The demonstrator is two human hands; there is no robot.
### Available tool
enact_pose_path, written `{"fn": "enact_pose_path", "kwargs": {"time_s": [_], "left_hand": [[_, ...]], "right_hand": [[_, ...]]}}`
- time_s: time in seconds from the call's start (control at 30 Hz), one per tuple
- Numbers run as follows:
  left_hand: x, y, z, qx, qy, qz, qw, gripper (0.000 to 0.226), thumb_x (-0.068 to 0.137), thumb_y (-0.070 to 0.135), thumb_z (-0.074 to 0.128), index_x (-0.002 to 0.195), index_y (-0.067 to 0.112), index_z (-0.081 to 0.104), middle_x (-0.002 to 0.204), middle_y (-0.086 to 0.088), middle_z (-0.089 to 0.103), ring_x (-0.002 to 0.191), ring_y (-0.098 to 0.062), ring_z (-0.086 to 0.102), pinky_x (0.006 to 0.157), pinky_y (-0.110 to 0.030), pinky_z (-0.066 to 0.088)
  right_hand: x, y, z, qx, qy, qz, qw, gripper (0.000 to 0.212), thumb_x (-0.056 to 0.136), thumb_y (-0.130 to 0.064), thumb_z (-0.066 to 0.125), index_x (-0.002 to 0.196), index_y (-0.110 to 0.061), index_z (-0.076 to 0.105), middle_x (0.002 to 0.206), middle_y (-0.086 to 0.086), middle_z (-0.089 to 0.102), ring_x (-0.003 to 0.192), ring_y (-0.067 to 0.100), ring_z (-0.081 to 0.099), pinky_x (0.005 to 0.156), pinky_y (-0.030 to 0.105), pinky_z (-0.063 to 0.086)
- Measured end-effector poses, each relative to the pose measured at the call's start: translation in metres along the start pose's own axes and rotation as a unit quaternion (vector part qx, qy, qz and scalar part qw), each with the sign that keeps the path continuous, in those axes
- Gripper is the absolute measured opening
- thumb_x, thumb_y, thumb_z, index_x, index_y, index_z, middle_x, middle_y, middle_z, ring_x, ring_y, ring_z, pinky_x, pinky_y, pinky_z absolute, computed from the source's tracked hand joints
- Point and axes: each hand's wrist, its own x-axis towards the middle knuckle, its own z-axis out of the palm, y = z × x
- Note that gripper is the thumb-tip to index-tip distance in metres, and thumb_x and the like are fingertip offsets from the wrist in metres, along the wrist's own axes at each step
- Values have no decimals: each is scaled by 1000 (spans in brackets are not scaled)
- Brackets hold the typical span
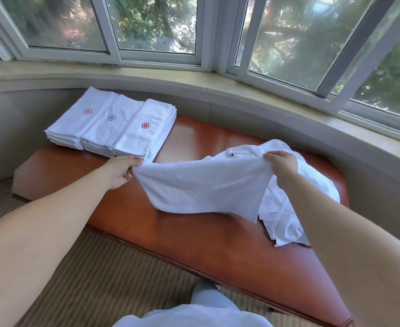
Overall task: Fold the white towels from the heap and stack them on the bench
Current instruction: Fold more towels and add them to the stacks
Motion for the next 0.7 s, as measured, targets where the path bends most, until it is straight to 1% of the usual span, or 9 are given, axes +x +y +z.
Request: {"fn": "enact_pose_path", "kwargs": {"time_s": [0.1,0.23,0.3,0.4,0.47,0.53,0.6,0.67,0.7], "left_hand": [[-4,14,1,2,5,41,999,12,91,6,74,98,15,73,81,0,60,66,-8,48,61,-18,42],[-11,25,-1,129,-13,83,988,28,88,-2,72,111,15,71,78,-2,57,67,-12,50,72,-21,49],[-15,28,0,218,22,130,967,28,89,2,72,112,17,69,78,-1,61,69,-13,55,76,-23,50],[-17,31,2,264,94,217,935,12,94,13,70,104,18,72,93,-2,68,81,-17,61,79,-29,48],[-19,33,2,288,122,258,914,5,95,20,68,97,18,72,93,-3,68,83,-21,61,74,-32,45],[-20,36,2,321,124,273,898,7,95,23,68,98,19,72,93,-3,66,85,-24,60,71,-33,43],[-22,35,1,366,101,237,894,8,93,22,70,101,19,72,97,-4,63,87,-24,57,70,-31,40],[-26,26,0,434,20,135,891,13,91,17,73,104,19,74,94,-5,63,83,-23,54,67,-27,39],[-31,20,0,471,-34,60,879,17,90,14,74,105,20,75,89,-4,62,77,-20,51,62,-25,39]], "right_hand": [[0,-7,-1,-34,-45,-19,998,22,83,-10,68,99,-25,73,94,-9,64,90,14,55,65,24,41],[-5,-7,-2,-154,-56,-66,984,38,83,-6,53,111,-29,67,86,-3,63,60,14,50,53,24,38],[-8,-8,-2,-225,-37,-109,968,34,84,-8,48,103,-28,69,84,-2,67,64,19,57,57,28,45],[-8,-10,-2,-326,21,-197,924,24,83,-10,48,87,-9,72,84,10,67,78,35,60,65,38,51],[-9,-10,-5,-332,65,-232,912,23,88,-14,50,85,-17,72,97,3,58,83,27,54,66,34,43],[-11,-11,-8,-338,88,-251,903,28,94,-18,50,94,-27,76,109,-3,51,88,18,52,70,30,41],[-12,-9,-11,-337,34,-212,917,21,98,-19,51,94,-27,70,103,-2,55,83,20,55,66,29,43],[-20,-1,-17,-283,-118,-72,949,11,99,-16,57,91,-21,63,87,7,61,72,21,60,63,27,51],[-25,4,-20,-303,-199,-7,932,8,98,-12,61,93,-18,63,85,9,65,71,21,64,67,28,55]]}}
